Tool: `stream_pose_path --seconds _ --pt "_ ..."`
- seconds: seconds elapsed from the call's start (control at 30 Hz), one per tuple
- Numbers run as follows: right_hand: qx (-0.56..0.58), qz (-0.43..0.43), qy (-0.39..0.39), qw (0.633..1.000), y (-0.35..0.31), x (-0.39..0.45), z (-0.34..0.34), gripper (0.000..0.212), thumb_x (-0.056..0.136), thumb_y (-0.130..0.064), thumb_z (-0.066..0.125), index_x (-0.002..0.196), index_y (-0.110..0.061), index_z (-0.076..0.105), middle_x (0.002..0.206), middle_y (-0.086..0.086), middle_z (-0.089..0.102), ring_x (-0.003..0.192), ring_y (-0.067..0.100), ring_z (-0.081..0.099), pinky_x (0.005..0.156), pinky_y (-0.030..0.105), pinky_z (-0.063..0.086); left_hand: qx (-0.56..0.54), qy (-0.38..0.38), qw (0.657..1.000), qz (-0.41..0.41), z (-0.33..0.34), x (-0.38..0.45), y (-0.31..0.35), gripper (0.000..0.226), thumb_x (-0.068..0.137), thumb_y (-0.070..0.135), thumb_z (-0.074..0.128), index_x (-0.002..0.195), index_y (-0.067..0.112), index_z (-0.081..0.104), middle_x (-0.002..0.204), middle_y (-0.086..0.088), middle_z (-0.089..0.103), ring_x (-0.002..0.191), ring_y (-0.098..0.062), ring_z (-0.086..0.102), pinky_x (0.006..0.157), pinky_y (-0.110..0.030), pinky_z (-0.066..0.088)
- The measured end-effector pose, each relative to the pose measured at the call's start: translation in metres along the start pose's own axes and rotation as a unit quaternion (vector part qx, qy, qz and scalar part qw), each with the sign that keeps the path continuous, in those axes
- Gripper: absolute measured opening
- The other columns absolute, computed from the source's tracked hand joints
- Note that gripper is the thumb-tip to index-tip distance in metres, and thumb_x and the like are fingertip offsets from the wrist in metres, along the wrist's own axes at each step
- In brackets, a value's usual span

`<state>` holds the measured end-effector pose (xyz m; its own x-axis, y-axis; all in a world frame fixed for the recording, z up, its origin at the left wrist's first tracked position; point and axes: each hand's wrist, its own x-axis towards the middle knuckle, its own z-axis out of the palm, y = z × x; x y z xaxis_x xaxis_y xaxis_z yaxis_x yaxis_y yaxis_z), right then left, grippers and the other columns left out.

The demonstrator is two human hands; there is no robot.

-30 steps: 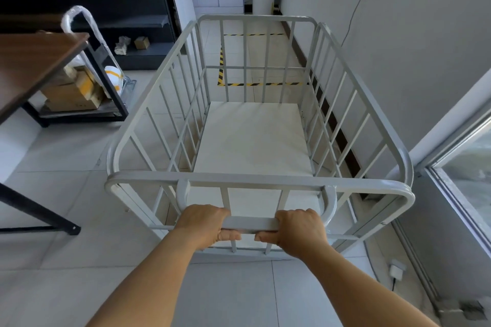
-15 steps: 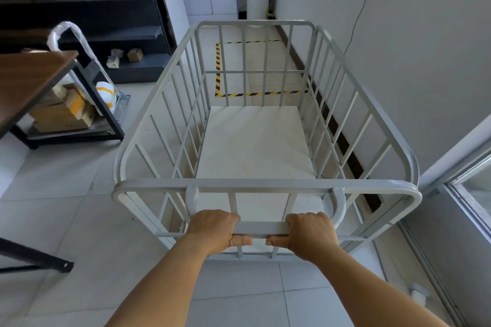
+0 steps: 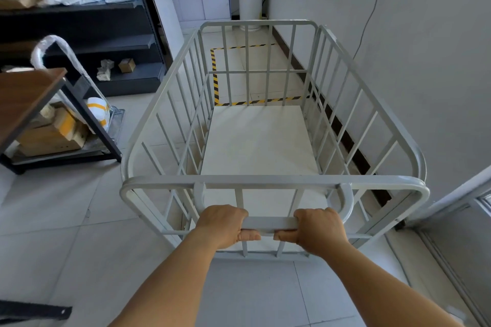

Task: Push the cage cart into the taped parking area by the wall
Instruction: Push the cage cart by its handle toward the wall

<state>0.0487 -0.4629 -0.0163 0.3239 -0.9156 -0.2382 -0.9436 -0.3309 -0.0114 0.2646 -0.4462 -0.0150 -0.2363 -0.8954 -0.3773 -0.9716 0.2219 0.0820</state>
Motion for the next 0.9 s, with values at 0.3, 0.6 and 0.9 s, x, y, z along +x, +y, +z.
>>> stream_pose_path --seconds 0.3,0.6,0.9 --pt "-0.005 0.003 0.001 1.000 -0.021 0.081 -0.014 0.065 0.071 -0.087 0.036 0.085 -0.025 0.051 0.075 -0.009 0.058 0.071 0.013 0.055 0.077 0.028 0.037 0.017 0.001 1.000 0.009 -0.026 0.056 -0.066 0.064 0.082 0.074 0.042 0.100 0.015 0.057 0.095 -0.005 0.065 0.082 -0.023 0.058 0.064 -0.031 0.039" --pt "-0.005 0.002 0.008 1.000 -0.034 0.174 -0.035 0.066 0.072 -0.087 0.035 0.087 -0.026 0.054 0.076 -0.008 0.061 0.073 0.014 0.059 0.081 0.029 0.038 0.028 -0.001 1.000 0.006 -0.059 0.126 -0.129 0.065 0.082 0.075 0.040 0.101 0.016 0.057 0.092 -0.002 0.064 0.078 -0.020 0.056 0.069 -0.033 0.043" --pt "0.002 0.012 -0.014 1.000 -0.035 0.268 -0.062 0.062 0.072 -0.086 0.038 0.084 -0.026 0.052 0.075 -0.008 0.058 0.072 0.015 0.051 0.083 0.028 0.035 0.027 0.004 1.000 0.009 -0.095 0.199 -0.178 0.064 0.081 0.075 0.040 0.100 0.016 0.056 0.091 -0.002 0.063 0.073 -0.018 0.050 0.066 -0.032 0.040"
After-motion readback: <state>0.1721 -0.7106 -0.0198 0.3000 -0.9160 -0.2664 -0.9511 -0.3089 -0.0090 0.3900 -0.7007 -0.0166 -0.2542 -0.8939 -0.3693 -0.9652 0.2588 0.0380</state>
